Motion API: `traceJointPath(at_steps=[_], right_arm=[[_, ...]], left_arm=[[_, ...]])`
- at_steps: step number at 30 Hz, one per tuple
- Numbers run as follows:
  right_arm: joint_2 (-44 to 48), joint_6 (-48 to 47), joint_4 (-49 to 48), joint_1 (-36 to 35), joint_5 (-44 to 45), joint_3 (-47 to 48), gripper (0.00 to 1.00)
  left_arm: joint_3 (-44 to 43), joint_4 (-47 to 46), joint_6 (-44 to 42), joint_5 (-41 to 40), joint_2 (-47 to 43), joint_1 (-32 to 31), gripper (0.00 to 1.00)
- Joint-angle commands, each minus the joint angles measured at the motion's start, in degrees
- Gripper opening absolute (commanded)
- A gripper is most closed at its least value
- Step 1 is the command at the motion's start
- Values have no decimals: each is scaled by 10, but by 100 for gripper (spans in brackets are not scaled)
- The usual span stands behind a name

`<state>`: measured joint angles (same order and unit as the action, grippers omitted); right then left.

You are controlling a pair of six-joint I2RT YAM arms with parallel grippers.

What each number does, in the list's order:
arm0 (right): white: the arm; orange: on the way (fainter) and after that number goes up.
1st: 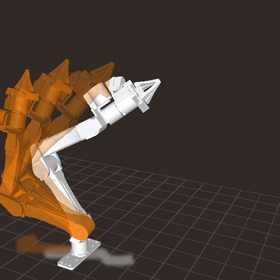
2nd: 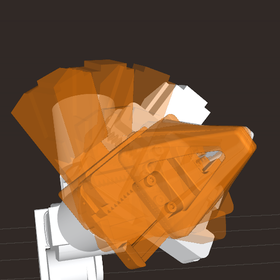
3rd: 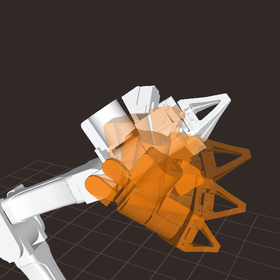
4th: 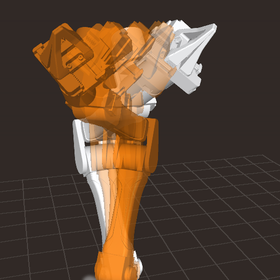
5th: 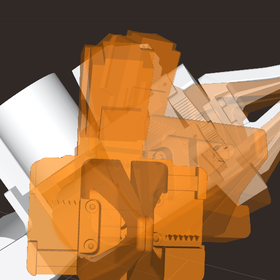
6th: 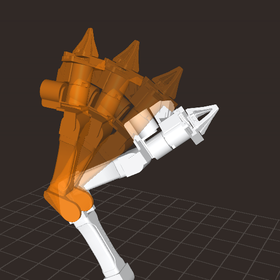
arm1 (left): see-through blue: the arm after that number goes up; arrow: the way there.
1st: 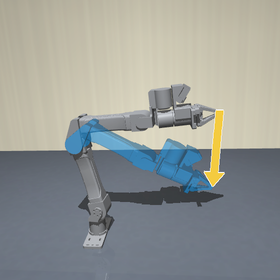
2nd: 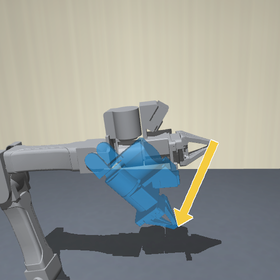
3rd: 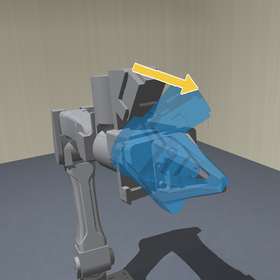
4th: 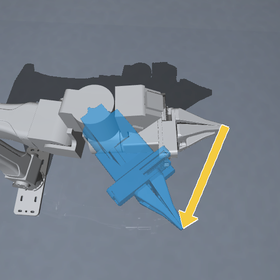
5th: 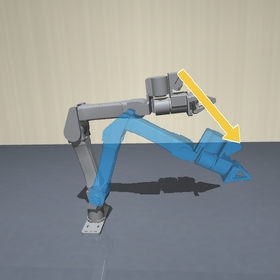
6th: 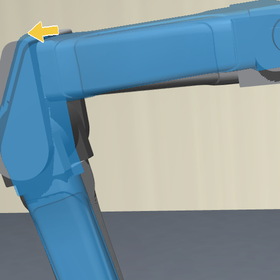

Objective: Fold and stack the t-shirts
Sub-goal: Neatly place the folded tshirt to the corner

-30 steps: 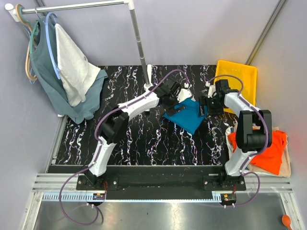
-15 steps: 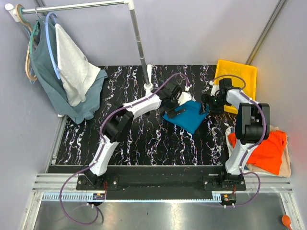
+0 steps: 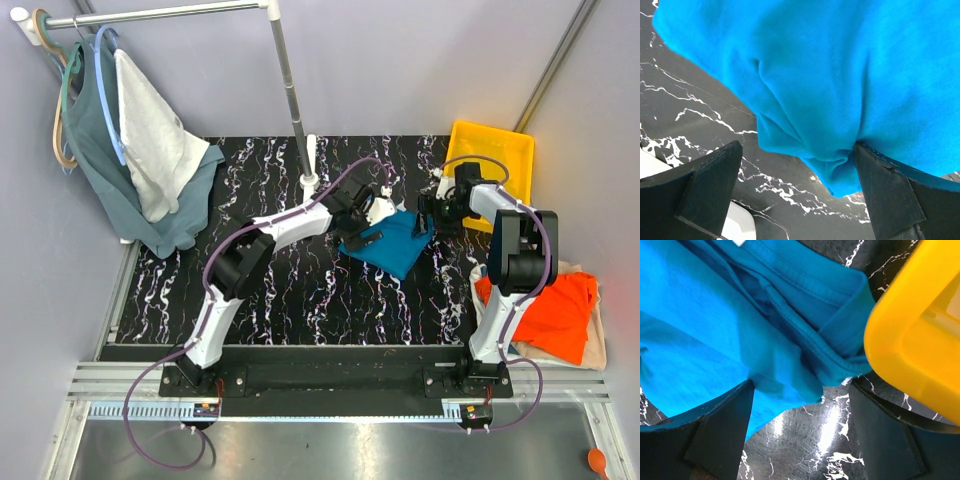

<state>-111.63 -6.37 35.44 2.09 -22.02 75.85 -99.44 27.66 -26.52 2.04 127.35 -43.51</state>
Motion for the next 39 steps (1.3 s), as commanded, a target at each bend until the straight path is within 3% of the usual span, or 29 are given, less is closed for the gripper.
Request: traceJointPath(at_steps=[1,12,20,39], right_arm=[[-29,-3,-13,0,-25,18,85],[-63,-13,-14,-16,-72,38,83],[-89,-15,-6,-38,-74,68,83],[-100,-43,33,-67,-101,89,72]], left_arm=[[34,14,-5,10,-32,-17,99],[84,6,-9,12,-51,-26,99],[70,7,-13,10,-46,-31,99],[33,35,-27,-5,-70,-33,99]])
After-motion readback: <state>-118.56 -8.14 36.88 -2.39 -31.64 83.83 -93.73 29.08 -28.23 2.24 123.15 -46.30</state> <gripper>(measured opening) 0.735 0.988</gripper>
